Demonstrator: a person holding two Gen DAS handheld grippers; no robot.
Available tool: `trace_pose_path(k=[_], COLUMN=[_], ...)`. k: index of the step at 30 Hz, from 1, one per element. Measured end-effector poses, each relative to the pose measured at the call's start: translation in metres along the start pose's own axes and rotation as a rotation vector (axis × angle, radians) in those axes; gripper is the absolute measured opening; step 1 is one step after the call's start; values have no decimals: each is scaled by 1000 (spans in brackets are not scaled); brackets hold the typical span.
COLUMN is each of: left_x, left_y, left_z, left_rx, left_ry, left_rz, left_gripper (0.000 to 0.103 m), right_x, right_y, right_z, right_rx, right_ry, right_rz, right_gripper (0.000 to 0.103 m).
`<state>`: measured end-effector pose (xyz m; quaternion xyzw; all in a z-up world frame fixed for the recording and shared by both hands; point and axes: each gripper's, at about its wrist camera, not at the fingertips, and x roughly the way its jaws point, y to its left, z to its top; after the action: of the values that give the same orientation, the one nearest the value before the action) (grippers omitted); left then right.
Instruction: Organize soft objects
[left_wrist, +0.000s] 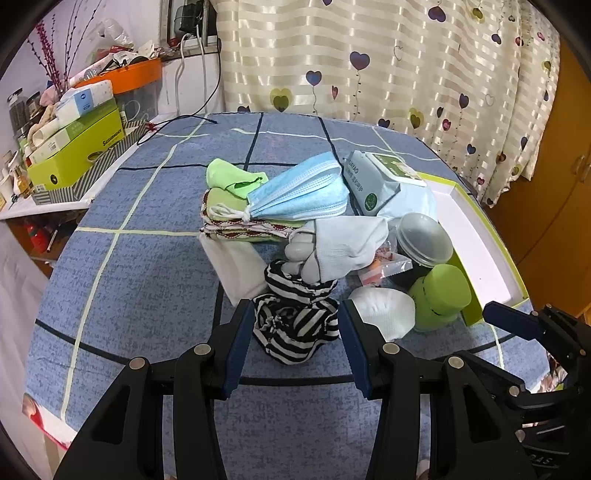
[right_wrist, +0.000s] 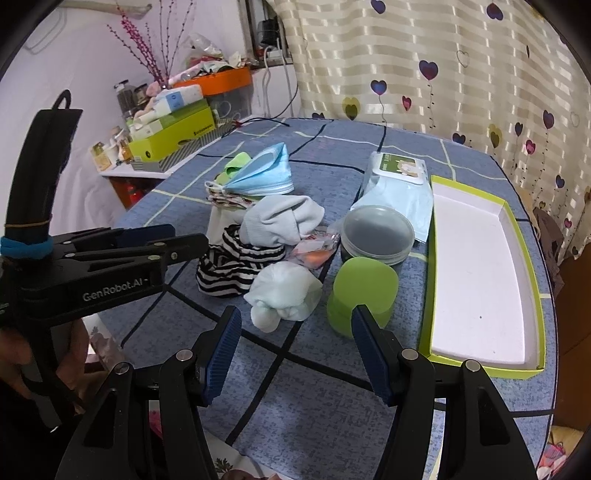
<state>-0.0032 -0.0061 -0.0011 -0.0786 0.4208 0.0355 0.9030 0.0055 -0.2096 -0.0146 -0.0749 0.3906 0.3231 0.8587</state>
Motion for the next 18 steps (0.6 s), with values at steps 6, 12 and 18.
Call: trace_pose_path(k=[6,12,18], left_x=[4,4,3], left_y=[6,7,7], left_z=[-2,-3,-5], left_rx=[-26,-26,-21], left_ry=[18,19,15], left_rz=[-28,-30,-32], left_gripper=[48,48,48], right_x=[1,2,5], right_y=[5,6,6], right_z=[1,2,2], right_rx=[-24,-27,-24], right_ry=[-5,-3,5], right_rz=[-1,-5,-8], right_gripper=[62,62,62])
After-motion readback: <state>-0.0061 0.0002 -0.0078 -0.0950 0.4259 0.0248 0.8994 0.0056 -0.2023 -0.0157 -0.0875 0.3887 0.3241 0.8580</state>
